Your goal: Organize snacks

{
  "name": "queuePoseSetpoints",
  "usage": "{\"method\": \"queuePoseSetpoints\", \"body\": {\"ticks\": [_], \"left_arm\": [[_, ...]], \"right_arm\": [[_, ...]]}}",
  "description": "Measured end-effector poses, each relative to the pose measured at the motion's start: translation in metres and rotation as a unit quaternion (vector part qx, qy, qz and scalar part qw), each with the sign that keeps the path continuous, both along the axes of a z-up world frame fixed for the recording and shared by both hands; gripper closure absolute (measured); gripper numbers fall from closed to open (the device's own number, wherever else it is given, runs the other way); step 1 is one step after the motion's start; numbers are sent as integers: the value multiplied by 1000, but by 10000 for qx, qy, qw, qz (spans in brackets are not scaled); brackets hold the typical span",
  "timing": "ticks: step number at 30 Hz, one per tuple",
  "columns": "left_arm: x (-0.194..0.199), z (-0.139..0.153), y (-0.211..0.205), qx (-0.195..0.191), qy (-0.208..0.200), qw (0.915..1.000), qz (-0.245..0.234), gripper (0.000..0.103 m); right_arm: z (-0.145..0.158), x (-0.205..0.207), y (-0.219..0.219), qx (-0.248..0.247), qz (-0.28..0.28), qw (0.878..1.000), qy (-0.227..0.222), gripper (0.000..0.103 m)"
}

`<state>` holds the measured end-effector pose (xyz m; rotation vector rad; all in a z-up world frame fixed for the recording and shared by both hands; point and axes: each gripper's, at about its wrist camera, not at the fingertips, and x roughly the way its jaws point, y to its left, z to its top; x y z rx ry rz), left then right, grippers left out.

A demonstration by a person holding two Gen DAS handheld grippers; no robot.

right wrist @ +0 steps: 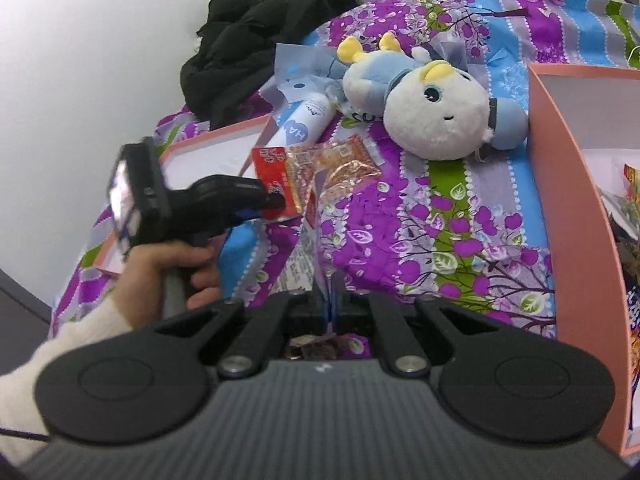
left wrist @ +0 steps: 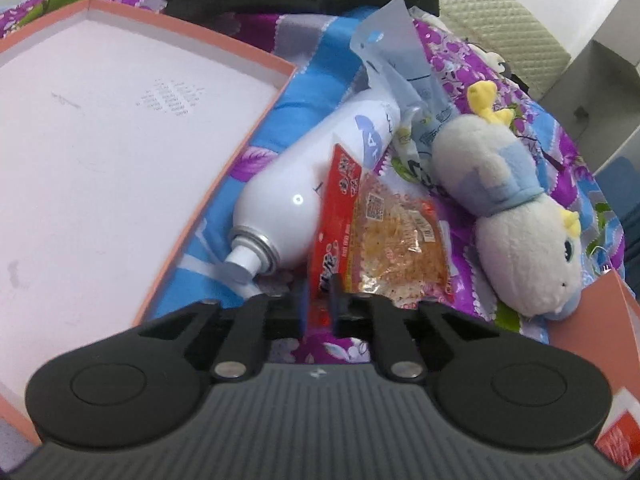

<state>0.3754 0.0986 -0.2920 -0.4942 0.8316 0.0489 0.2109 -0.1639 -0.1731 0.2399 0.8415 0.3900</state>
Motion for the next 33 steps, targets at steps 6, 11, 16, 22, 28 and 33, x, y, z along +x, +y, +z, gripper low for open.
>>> {"method": "queuePoseSetpoints", "body": {"ticks": [6,11,16,22,28,33], "left_arm": [[-8,11,-14,19,-228,9996,-192,103],[-36,26,-17,-147,-266,9995,-96,103],[-86,39,-13,-397,-156,9990,88,103],[-158,49,-8,-464,-4,9985,274,103],[-226,54,-4,-573,194,9969,496,103],[-269,51,-3,-718,421,9949,567,103]], "right_arm": [[14,-15,-7,-37,-136,9999,-42,98],[20,-35,-13,-86,-268,9995,-121,98],[15,-63,-24,47,-523,9986,107,98],[7,-93,-27,-132,-640,9978,132,98],[0,-114,-34,-446,-742,9962,85,98],[-10,-124,-39,-659,-909,9937,45,98]]}}
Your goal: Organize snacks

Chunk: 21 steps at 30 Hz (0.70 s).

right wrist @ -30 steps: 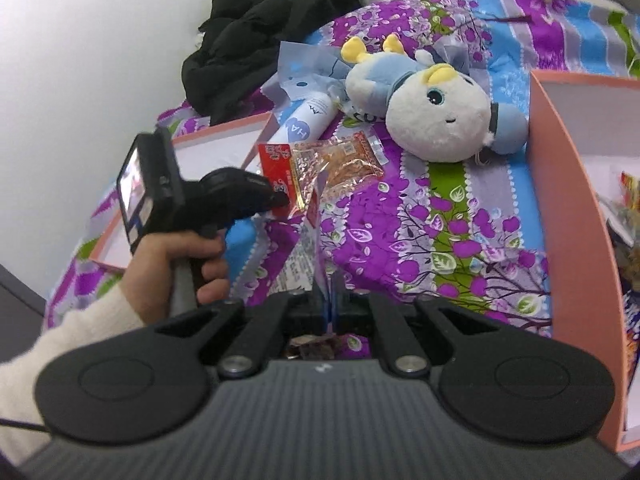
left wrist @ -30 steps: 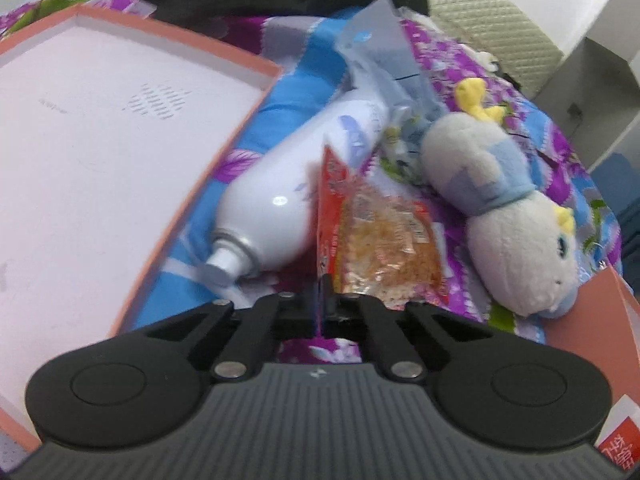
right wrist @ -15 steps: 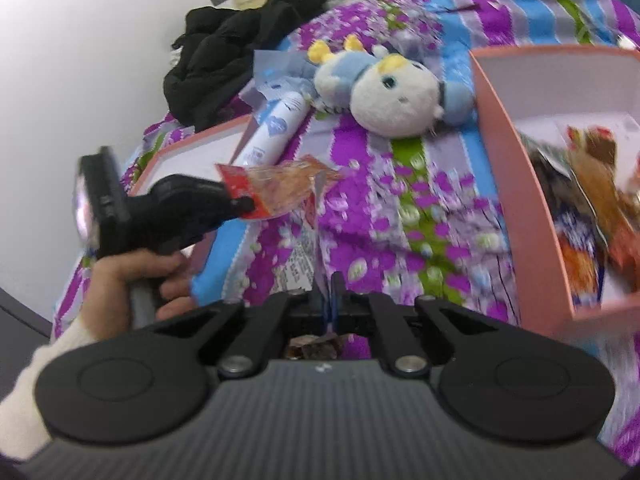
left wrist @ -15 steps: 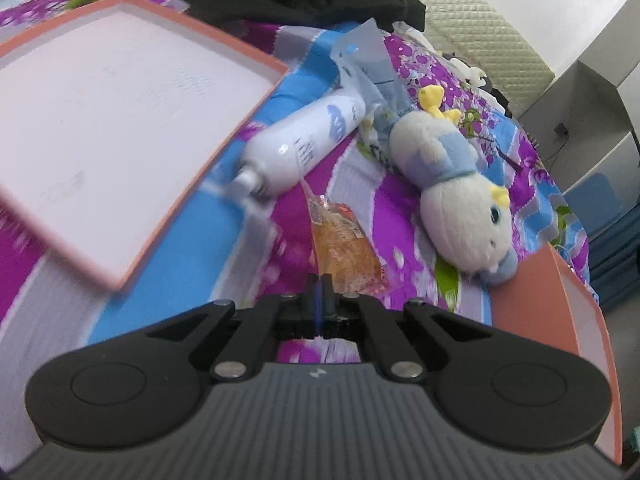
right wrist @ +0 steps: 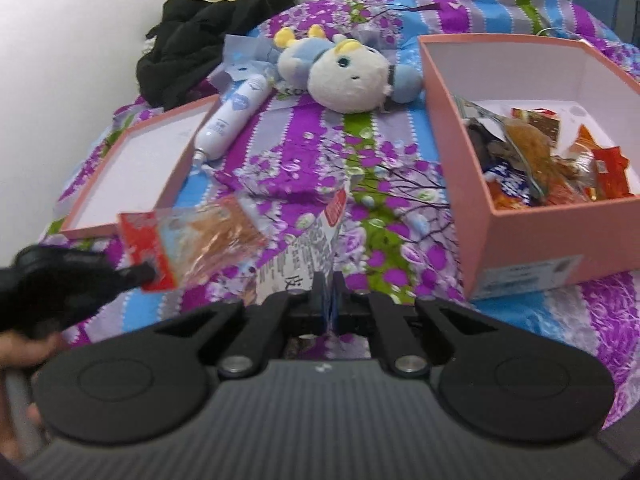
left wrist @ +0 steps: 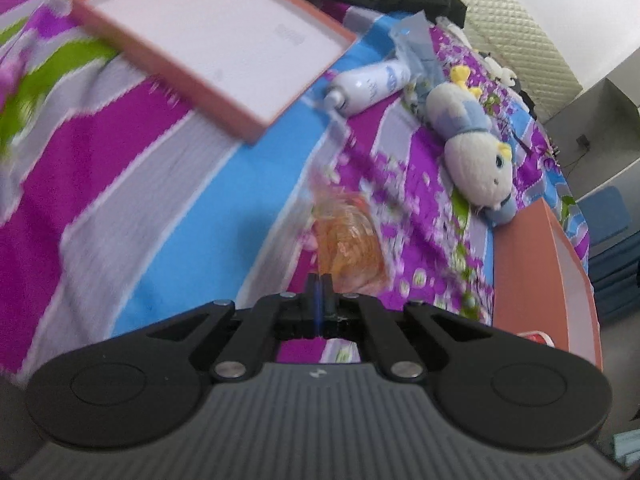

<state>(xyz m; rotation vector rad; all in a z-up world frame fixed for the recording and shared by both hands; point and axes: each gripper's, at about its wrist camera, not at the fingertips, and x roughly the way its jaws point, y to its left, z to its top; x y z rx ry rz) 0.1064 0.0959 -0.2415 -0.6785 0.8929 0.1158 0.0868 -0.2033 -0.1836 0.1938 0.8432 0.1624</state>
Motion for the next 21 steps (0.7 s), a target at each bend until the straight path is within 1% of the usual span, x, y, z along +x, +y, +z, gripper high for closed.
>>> {"method": "queuePoseSetpoints", "body": {"ticks": [2,4,7,9,10,11,12,13,14,15,17,19,21], "left_arm": [[-9,-5,-2,15,131,9999,-30,103],[-15,-10,0,-94,202,9997,-45,103],[-23,-10,0,-146,263,9994,-170,103],[-22,-8,-1,-148,294,9991,-266,102],[-23,-8,-1,-140,337,9988,-322,99],[-24,-8,0,-146,408,9983,-384,89],[-24,-8,-1,-172,465,9978,-449,67],[-25,-8,-1,-209,514,9970,-532,53],[-27,-6,-2,-185,536,9965,-607,35],[-30,-3,-3,-75,495,9965,-666,27],[-35,6,-6,151,425,9956,-826,22],[-36,16,-7,362,349,9942,-948,19],[-35,28,-7,633,168,9919,-1086,16]], "right_arm": [[-7,-3,0,-107,-30,9999,23,97],[-14,-5,-1,-163,-68,9998,105,95],[-20,-8,-7,-10,-149,9996,221,95],[-23,-10,-10,-27,-257,9993,288,86],[-24,-10,-11,-63,-295,9990,332,76],[-25,-10,-13,-79,-332,9987,367,61],[-26,-12,-14,-88,-367,9986,371,52],[-26,-14,-16,-109,-399,9985,359,37],[-25,-16,-18,-162,-420,9984,349,28],[-24,-19,-19,-246,-420,9983,332,27],[-20,-24,-21,-371,-391,9982,279,27],[-13,-30,-25,-378,-388,9984,186,27],[-3,-35,-25,-363,-323,9988,18,27]]}}
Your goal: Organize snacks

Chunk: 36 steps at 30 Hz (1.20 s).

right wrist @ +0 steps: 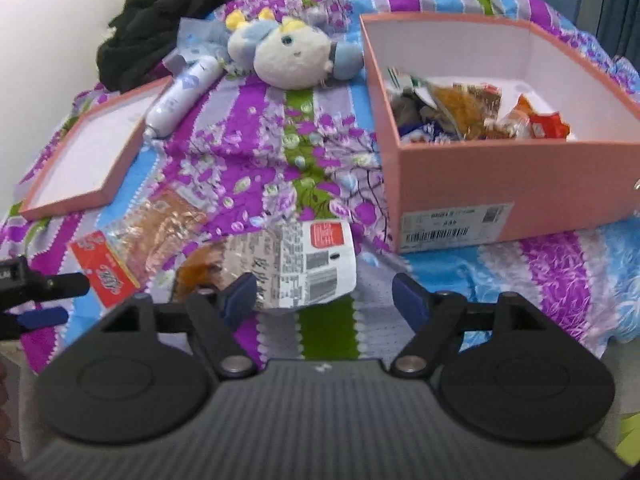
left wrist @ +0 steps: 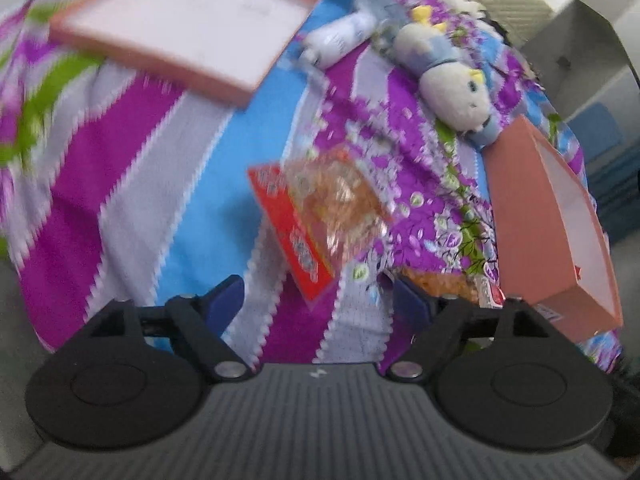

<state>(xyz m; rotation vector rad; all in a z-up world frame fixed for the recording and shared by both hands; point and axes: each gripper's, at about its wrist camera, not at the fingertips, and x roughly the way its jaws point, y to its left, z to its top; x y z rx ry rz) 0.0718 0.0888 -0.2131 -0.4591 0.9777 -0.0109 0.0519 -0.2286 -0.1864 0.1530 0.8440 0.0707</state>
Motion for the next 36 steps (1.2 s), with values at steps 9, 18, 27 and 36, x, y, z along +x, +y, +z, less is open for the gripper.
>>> {"method": "queuePoseSetpoints", "body": {"ticks": [9,18,27,36], "left_arm": [[35,14,-21,979,-344,9897,-990,12],[104,-21,-34,1312,-21,9701,-2041,12],[155,-56,-43,1505,149,9523,-2650,13],[155,-74,-65,1780,39,9327,-3137,17]], "right_arm": [[6,9,37,15,791,9965,-269,27],[-30,39,68,-244,1328,9908,134,16],[-58,48,70,-215,1250,9919,90,10],[-77,55,71,-177,1342,9901,367,5]]}}
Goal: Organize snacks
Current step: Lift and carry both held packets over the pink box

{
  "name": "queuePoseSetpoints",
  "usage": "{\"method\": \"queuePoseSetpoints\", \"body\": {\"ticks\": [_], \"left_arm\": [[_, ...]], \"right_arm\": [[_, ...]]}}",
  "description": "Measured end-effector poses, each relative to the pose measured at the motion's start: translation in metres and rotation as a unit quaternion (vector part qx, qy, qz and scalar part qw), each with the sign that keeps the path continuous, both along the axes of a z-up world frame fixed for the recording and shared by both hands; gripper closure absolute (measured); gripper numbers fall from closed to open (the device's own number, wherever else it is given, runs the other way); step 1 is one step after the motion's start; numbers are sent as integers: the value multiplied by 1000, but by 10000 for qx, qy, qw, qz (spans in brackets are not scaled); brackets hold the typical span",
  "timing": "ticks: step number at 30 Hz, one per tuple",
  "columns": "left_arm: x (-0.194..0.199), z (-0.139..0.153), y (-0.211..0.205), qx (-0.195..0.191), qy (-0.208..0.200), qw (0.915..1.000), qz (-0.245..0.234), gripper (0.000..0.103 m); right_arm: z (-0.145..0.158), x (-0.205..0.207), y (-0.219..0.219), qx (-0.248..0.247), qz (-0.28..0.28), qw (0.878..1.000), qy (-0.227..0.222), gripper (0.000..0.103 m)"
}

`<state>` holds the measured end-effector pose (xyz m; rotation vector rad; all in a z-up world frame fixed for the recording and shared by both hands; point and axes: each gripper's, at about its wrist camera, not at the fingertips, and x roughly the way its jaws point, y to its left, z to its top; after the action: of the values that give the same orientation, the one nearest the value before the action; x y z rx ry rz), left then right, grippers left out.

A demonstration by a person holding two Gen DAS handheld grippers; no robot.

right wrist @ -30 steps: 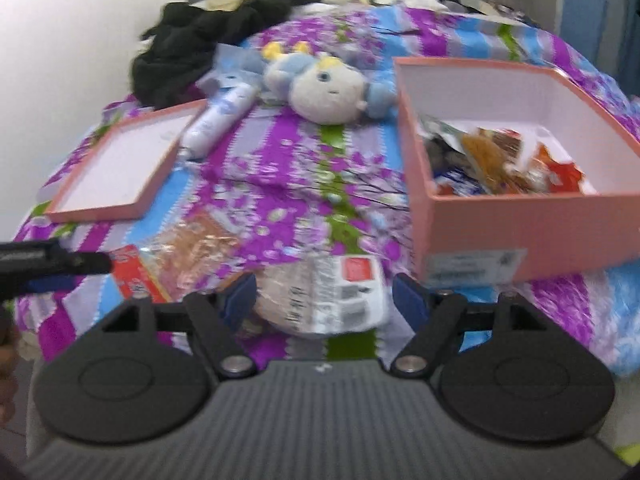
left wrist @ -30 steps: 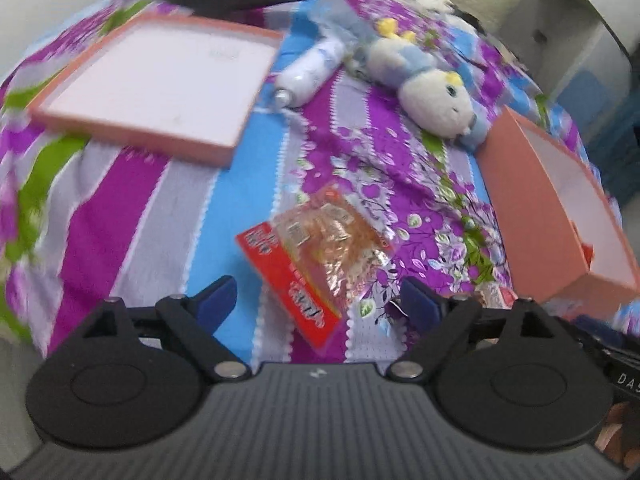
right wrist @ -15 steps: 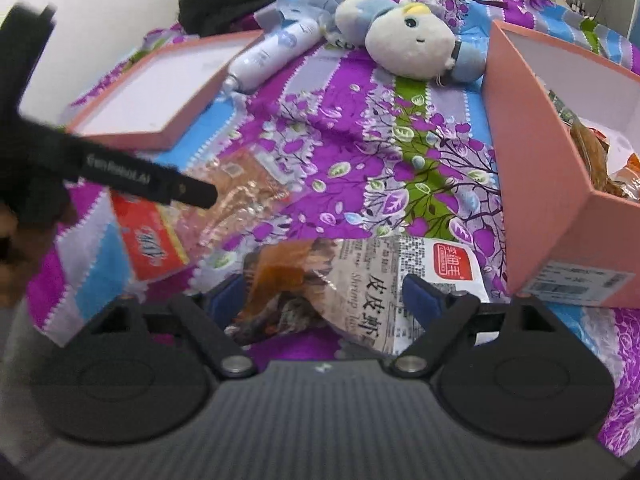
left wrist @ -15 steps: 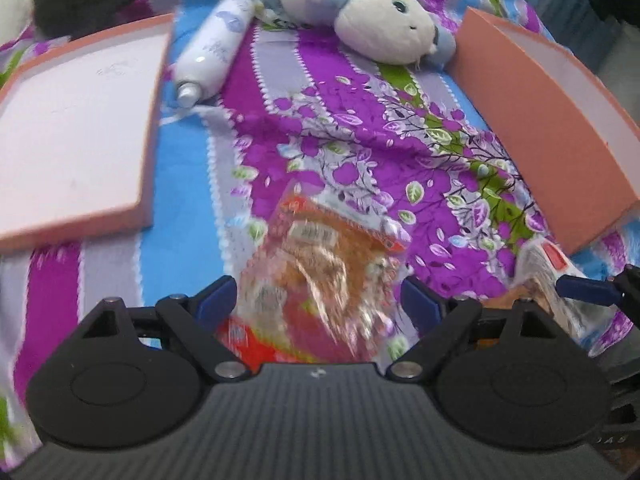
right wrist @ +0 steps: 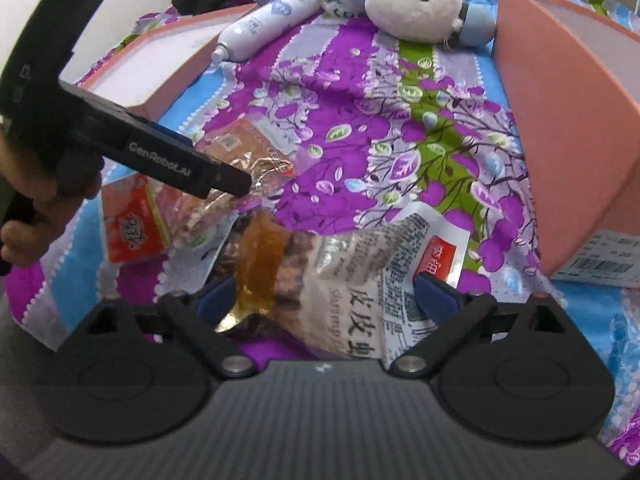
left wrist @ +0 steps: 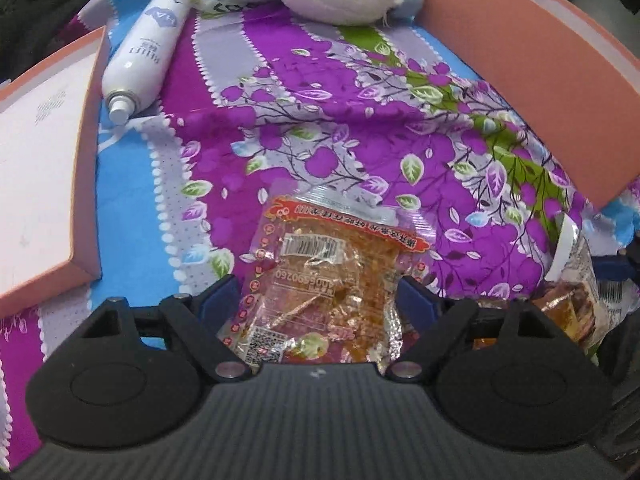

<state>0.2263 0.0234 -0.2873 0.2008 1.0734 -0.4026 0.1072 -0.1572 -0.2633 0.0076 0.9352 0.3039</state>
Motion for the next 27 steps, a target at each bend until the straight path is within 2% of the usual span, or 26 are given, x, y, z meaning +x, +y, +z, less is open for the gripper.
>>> {"method": "queuePoseSetpoints", "body": {"ticks": [4,7,9,14,22,27], "left_arm": [[3,-1,-4,-7,97,9999,-46,28],[2,1,-10,92,117,9998,-118,39],[2,3,-12,75,157,9998,-112,51],[-1,10,-14,-101,227,9997,77,70],[-27,32,-5,-514,273,9934,986,74],[-49,59,-4,-672,135,9889,1321,74]], "right_arm": [[-1,2,6,-115,184,9998,-42,8],[0,2,8,-132,259,9996,-72,16],[3,1,10,-129,294,9994,-100,22],[11,-3,8,-82,276,9995,-140,37],[32,-11,-16,171,-123,9996,-198,41],[47,-25,-27,192,-390,9983,-383,41]]}}
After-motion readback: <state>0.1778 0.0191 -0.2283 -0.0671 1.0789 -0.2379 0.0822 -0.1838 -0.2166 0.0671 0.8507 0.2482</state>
